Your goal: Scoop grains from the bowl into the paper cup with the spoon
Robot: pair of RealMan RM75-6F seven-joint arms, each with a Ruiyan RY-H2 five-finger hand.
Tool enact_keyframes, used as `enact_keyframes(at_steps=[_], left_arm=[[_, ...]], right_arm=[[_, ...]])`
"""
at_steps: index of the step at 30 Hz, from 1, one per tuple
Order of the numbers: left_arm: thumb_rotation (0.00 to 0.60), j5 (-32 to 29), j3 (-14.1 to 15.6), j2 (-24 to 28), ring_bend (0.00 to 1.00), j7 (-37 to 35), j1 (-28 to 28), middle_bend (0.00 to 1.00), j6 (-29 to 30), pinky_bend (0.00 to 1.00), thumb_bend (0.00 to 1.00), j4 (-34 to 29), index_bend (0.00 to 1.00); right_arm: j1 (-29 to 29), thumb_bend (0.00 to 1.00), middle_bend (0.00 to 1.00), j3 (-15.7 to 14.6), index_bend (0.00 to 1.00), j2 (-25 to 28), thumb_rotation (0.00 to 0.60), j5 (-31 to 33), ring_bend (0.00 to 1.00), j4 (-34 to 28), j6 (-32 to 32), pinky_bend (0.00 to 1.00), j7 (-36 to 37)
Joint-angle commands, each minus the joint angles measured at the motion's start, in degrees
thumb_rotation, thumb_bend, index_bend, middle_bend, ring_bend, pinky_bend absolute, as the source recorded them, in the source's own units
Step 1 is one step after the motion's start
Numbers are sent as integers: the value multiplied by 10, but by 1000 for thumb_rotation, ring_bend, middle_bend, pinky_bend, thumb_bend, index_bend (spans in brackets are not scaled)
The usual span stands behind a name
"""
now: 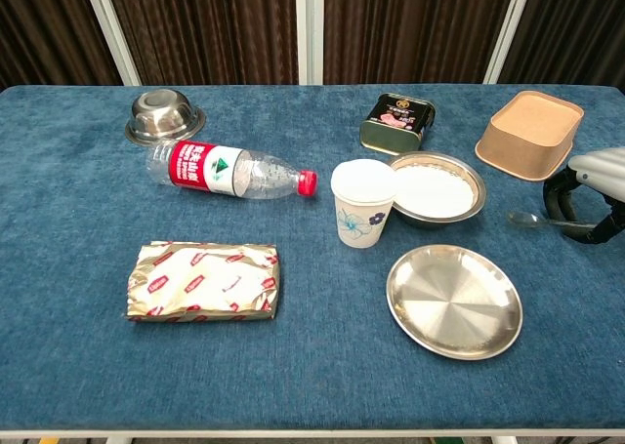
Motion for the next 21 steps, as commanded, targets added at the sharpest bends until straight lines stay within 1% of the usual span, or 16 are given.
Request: enact_keyframes(at_steps=[1,7,11,13,17,21], left_arm=[[600,0,0,0,94,-2,1,136,1,68,170,1,162],[600,4,0,-1,94,-6,1,137,4,68,170,4,162],[600,6,-2,-2,94,-10,-1,137,5,68,170,7,162],[600,8,-2,-2,94,-11,-1,137,7,68,170,8,162],[600,9,-2,-2,94,-15,1,137,10,68,170,10,162],[600,9,-1,-2,94,-19,4,137,13,68,170,12,162]], right_arm=[[7,323,569,-3,584,31,600,-9,259,-34,0,212,-18],[33,327,590,8,612,117,600,-13,278,-130,-9,212,-93],[80,327,596,26,622,162,600,2,279,-190,-64,212,-147],[108,327,599,33,627,170,600,15,280,-205,-100,212,-170],[161,327,603,40,633,164,600,42,287,-201,-166,213,-218],[203,327,604,40,635,147,600,73,288,-189,-205,213,-265]])
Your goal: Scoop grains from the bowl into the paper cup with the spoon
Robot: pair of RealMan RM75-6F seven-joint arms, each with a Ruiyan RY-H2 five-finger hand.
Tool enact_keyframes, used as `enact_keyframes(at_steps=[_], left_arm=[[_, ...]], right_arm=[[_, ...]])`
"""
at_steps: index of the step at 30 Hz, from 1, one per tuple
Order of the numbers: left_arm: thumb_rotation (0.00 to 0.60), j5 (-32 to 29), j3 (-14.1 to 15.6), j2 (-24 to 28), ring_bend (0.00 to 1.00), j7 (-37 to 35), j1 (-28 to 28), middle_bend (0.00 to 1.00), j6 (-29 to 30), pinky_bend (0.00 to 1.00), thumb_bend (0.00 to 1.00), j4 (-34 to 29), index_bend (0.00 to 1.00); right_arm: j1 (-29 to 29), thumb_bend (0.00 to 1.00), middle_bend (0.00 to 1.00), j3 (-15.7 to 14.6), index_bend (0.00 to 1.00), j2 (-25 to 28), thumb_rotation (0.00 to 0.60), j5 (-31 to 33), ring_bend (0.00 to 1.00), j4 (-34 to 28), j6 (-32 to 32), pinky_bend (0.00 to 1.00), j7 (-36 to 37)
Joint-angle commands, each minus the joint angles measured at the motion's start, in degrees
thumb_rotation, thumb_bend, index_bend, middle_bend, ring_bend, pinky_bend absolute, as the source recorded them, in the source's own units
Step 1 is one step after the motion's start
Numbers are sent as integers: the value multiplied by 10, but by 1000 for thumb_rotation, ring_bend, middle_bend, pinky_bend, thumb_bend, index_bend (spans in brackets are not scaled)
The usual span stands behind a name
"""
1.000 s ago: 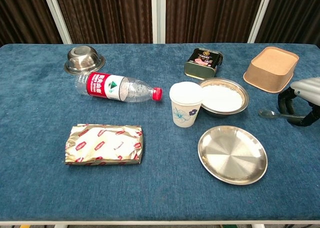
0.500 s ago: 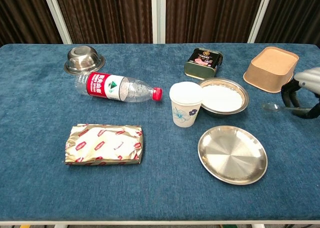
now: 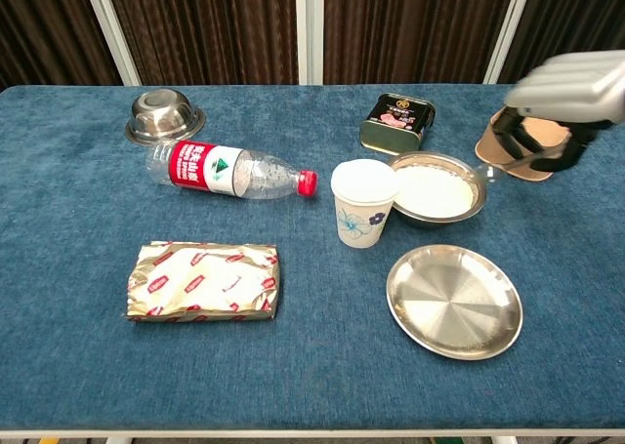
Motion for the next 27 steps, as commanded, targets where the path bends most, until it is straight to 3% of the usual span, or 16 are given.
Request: enact_keyframes(at_steps=[1,9,18,27], left_arm=[[600,-1,1,-1,94,-3,2,137,2,68,170,1,162],[600,-2,0,-2,94,-11,4,137,2,68,170,7,162],[600,-1,1,-7,94,-18,6,137,4,68,171,15,162],[600,-1,3,-9,94,-19,9,136,6,68,170,18,162]], right_arm=[[47,327,604,3,635,-14,600,38,288,9,-42,213,-54],[102,327,603,-30,635,-25,600,99,288,16,-63,213,-156],[145,327,603,-81,636,-60,600,171,288,19,-35,190,-258],[163,327,601,-95,636,-92,600,217,288,19,-3,175,-268]])
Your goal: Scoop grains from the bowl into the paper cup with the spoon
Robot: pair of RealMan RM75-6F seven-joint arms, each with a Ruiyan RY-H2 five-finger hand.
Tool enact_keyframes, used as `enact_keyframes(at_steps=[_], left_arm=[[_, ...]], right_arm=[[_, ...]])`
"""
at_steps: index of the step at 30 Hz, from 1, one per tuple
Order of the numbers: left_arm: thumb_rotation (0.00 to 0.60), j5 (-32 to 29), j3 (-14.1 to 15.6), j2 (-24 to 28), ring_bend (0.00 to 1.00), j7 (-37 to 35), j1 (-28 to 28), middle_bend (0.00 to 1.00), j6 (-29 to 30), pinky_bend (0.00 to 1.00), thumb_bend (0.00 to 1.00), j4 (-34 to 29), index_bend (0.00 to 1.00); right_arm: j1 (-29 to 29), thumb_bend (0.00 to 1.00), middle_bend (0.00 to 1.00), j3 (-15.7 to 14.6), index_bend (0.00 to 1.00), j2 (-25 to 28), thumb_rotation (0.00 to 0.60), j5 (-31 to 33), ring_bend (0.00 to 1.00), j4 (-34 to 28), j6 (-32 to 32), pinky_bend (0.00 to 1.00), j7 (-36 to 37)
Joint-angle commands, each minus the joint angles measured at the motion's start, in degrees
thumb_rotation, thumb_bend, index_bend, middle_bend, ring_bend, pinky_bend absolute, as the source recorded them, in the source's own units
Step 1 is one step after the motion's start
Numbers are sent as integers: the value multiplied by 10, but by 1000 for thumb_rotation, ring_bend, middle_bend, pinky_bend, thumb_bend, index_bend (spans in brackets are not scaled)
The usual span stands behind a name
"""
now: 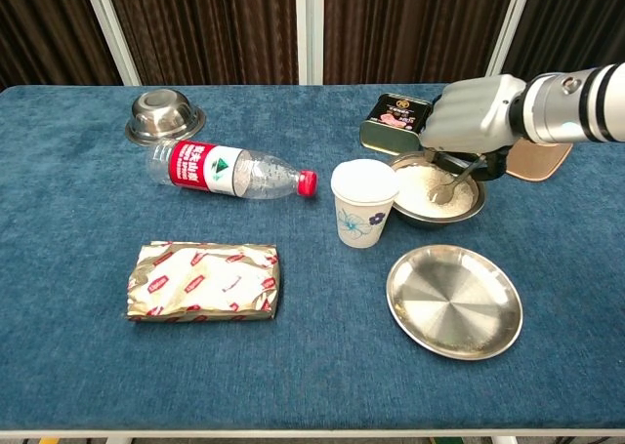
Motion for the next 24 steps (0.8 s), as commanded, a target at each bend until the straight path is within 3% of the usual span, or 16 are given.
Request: enact_keyframes(at_steps=[1,12,24], left_arm=[[600,-1,0,0,94,0,0,136,-1,68,170,0,162],[600,2,1,4,94,13,0,137,-1,68,170,-9,162],[600,1,-3,14,94,31,-4,137,-3,68,170,-28,162]], right_arm=[[-1,327,601,2,636,-5,600,7,288,0,12,175,21],[-57,327,602,18,636,22,600,-45,288,3,61,172,167],[-107,327,604,32,636,-3,600,-136,288,56,89,168,331]])
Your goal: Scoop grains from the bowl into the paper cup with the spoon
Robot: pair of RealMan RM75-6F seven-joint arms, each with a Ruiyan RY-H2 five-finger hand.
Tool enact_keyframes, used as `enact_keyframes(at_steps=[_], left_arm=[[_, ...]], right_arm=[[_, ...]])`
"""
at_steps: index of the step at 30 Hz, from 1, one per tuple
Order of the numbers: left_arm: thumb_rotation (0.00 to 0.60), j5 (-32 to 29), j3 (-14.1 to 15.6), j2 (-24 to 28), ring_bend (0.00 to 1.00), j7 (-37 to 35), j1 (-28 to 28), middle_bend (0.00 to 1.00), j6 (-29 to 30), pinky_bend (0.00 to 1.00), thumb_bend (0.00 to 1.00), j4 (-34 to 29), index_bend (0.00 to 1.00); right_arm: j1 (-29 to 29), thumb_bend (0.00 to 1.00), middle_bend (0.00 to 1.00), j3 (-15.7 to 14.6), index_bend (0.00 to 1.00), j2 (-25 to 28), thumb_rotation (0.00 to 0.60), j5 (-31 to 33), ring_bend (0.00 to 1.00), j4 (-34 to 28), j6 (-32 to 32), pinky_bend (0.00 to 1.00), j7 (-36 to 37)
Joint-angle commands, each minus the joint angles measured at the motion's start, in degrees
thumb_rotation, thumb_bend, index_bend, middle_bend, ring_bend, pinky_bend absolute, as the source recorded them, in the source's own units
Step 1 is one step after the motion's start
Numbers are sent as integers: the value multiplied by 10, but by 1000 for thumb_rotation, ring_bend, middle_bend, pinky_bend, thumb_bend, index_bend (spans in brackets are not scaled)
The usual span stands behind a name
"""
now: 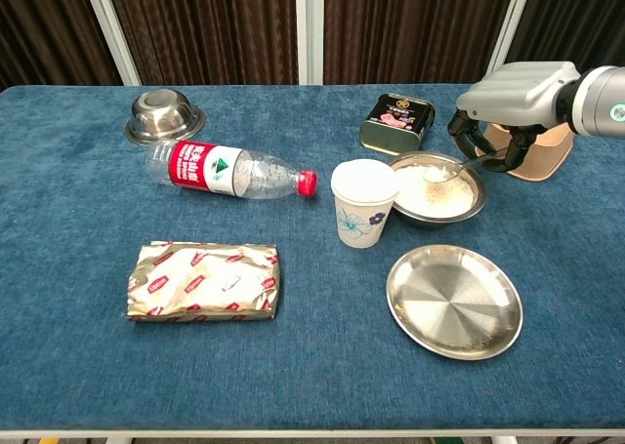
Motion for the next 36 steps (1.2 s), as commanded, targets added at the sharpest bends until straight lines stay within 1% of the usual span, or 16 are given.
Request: enact_keyframes(at_steps=[1,8,15,21,27,33,36], left_arm=[[600,-1,-1,2,94,2,-1,137,-1,68,170,-3,162],[600,2,-1,5,94,7,-2,136,1,68,170,-8,162],[600,7,-2,7,94,10,-4,137,5,68,170,-13,162],[600,9,-2,9,94,12,-3,136,7,68,170,-16,162],[600,6,0,6,94,9,0,136,8,68,170,-13,162],[600,5,1,4,94,3,4,136,13,68,170,-9,162],[600,2,1,3,94,-1,6,137,12,68,170,-7,162]], right_arm=[[-16,327,604,6,636,-7,600,-31,288,16,13,167,42],[-28,327,606,17,637,7,600,-63,288,10,24,155,94],[-26,327,608,29,639,40,600,-87,288,-36,33,152,103],[-8,327,610,41,641,61,600,-107,288,-81,25,149,88],[23,327,610,46,641,58,600,-120,288,-102,-7,146,49],[58,327,610,39,644,48,600,-132,288,-106,-38,142,-37],[69,327,610,35,644,50,600,-138,288,-112,-40,133,-90]])
